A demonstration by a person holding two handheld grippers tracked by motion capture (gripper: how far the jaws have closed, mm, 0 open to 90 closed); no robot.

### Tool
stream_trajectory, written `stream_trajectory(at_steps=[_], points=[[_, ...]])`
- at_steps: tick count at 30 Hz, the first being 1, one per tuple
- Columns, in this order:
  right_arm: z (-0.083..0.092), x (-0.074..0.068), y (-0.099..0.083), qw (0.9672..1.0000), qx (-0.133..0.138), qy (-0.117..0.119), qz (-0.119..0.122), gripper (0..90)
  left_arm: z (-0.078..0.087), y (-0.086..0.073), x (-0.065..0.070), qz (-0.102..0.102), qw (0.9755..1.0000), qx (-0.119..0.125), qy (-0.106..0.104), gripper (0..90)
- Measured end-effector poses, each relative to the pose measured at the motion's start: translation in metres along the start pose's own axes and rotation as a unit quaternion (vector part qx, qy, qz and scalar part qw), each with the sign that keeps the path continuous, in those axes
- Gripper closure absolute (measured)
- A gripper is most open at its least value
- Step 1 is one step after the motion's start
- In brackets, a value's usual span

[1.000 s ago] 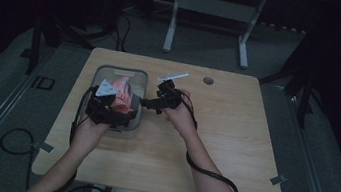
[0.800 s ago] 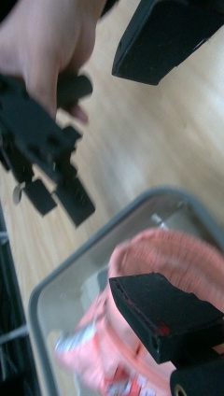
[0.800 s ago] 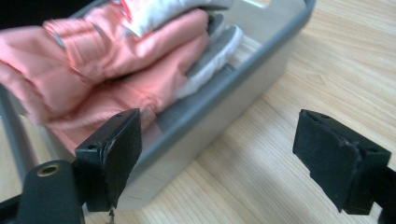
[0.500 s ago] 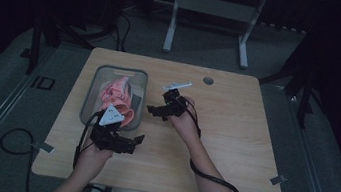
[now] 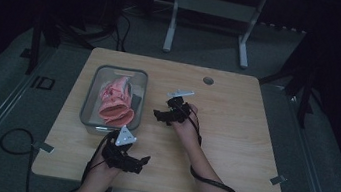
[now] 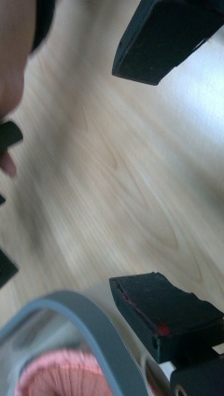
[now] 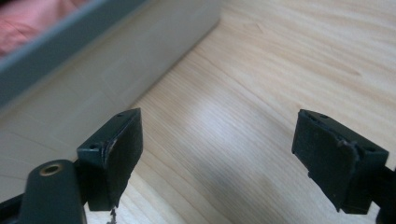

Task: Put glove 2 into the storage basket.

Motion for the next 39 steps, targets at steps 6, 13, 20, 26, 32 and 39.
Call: stream_trajectory(at_steps=[6,13,20,26,32,39], points=[[-0.003,0.005,-0.008,0.9997,0.014,-0.014,-0.012,16.3,-0.013,-0.021,0.002,0.008,0.9994,-0.032,-0.007,1.8],[-0.009,0.010,-0.017,0.9985,0.030,-0.028,-0.036,14.7,-0.020,-0.034,0.001,0.021,0.9987,-0.046,-0.010,1.8],[-0.014,0.011,-0.022,0.9973,0.038,-0.043,-0.045,14.7,-0.022,-0.038,-0.005,0.019,0.9989,-0.043,0.003,1.8],[-0.018,0.009,-0.025,0.9965,0.045,-0.054,-0.045,14.2,-0.022,-0.041,-0.007,0.022,0.9985,-0.047,0.016,1.8],[-0.018,0.009,-0.024,0.9946,0.058,-0.069,-0.051,13.8,-0.020,-0.046,-0.009,0.024,0.9980,-0.049,0.032,1.7],[-0.017,0.011,-0.023,0.9929,0.062,-0.084,-0.056,13.8,-0.018,-0.050,-0.016,0.024,0.9967,-0.051,0.057,1.7]])
Point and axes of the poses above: each handheld gripper's, and its own axes: z roughly backward along the jaws, y roughly out of its top, x roughly to its right, the point moved 8 cm from there along -z, roughly forward along the jaws
